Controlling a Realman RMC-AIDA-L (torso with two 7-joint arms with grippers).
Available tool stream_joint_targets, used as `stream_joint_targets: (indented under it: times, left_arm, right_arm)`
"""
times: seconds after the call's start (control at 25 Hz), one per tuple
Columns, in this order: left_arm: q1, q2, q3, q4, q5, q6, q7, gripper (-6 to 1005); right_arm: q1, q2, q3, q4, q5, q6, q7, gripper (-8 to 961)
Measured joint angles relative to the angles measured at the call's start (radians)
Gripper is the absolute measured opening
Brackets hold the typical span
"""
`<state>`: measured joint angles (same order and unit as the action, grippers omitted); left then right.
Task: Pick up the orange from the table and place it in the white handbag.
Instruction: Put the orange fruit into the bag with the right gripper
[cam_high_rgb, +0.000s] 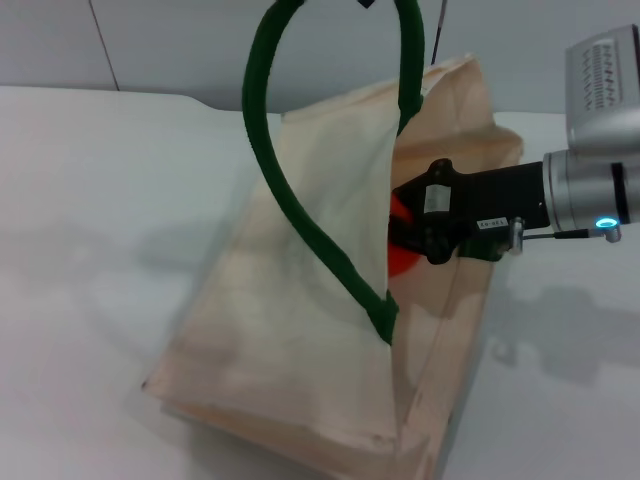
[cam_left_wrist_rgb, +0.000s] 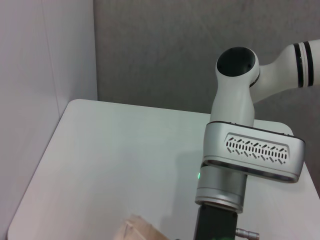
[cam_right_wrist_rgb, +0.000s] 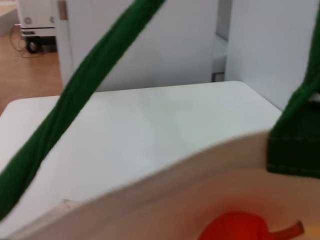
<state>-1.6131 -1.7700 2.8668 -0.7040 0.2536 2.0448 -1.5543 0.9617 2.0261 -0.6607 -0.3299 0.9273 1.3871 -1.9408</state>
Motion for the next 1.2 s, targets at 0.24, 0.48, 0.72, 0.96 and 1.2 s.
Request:
stream_joint_targets:
  times: [0.24, 0.48, 0.72, 0.96, 1.2]
  left_arm:
    - [0.002, 0.0, 0.0, 0.0, -0.001, 0.0, 0.0, 130]
    - [0.005, 0.0, 0.0, 0.0, -0.002, 0.0, 0.0, 131]
    - [0.011, 0.001, 0.0, 0.0, -0.002, 0.0, 0.0, 130]
    - [0.013, 0.002, 0.0, 0.0, -0.002, 0.0, 0.001, 131]
    - [0.013, 0.003, 0.0, 0.0, -0.002, 0.0, 0.0, 130]
  right_arm:
    - [0.002, 0.002, -0.015, 0.012, 0.005, 0.012, 0.004, 72]
    - [0.002, 0.001, -0.01, 0.013, 0.007, 0.01, 0.012, 68]
    - [-0.012, -0.002, -0.002, 0.004, 0.021, -0.002, 0.012, 421]
    - [-0.034, -0.006, -0.001, -0.01, 0.041, -0.004, 0.001, 695]
    - [-0.04, -0.008, -0.003, -0.014, 0.045, -0.011, 0.016, 829]
